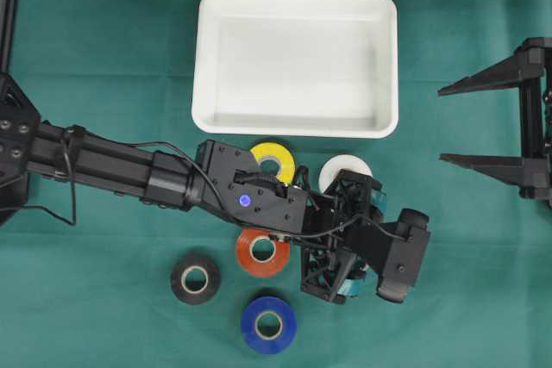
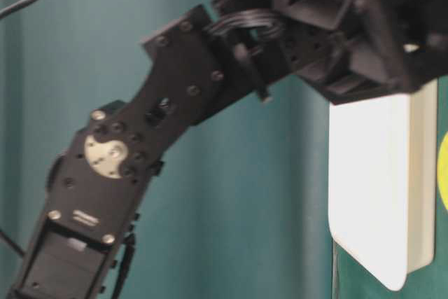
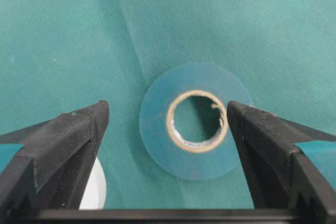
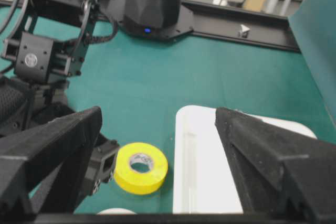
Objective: Pick up the tape from a random location and place it into the white case.
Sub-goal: 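Lower the left gripper into the teal roll's hole and close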
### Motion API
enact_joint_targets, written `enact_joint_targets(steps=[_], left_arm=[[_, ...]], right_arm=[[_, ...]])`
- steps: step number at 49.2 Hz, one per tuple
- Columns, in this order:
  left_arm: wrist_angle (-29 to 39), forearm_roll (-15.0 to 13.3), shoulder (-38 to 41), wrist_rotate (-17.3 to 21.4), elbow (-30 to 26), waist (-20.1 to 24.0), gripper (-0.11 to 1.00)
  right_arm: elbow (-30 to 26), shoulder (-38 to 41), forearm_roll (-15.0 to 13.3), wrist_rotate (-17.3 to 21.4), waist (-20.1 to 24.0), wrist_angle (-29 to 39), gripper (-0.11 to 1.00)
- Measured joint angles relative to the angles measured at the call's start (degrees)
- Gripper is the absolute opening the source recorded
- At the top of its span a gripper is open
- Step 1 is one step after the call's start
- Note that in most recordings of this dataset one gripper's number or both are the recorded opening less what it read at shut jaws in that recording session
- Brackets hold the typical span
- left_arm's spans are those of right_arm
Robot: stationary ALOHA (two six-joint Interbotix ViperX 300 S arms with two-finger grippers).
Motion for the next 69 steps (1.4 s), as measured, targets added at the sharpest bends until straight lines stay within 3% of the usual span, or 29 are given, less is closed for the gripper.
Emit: enact_joint_targets(steps=[36,41,51,69], left_arm=[[-3.25,-0.09,5.01,-0.18,0.62,1.05,0.94],[-3.16,0.00,5.01,-0.18,0.62,1.14,0.81],[-2.90,0.00,5.01,-0.09,0.62,0.88,0.24],[-2.11,0.00,5.01,-0.18,0.62,0.88,0.22]], right_arm=[[0.09,0.79,0.00,0.00,-0.09,0.35,0.91],[0.00,0.79,0.00,0.00,-0.09,0.44,0.91],[0.09,0.88,0.00,0.00,0.00,0.35,0.91],[0.00,0.79,0.00,-0.09,-0.09,0.44,0.91]])
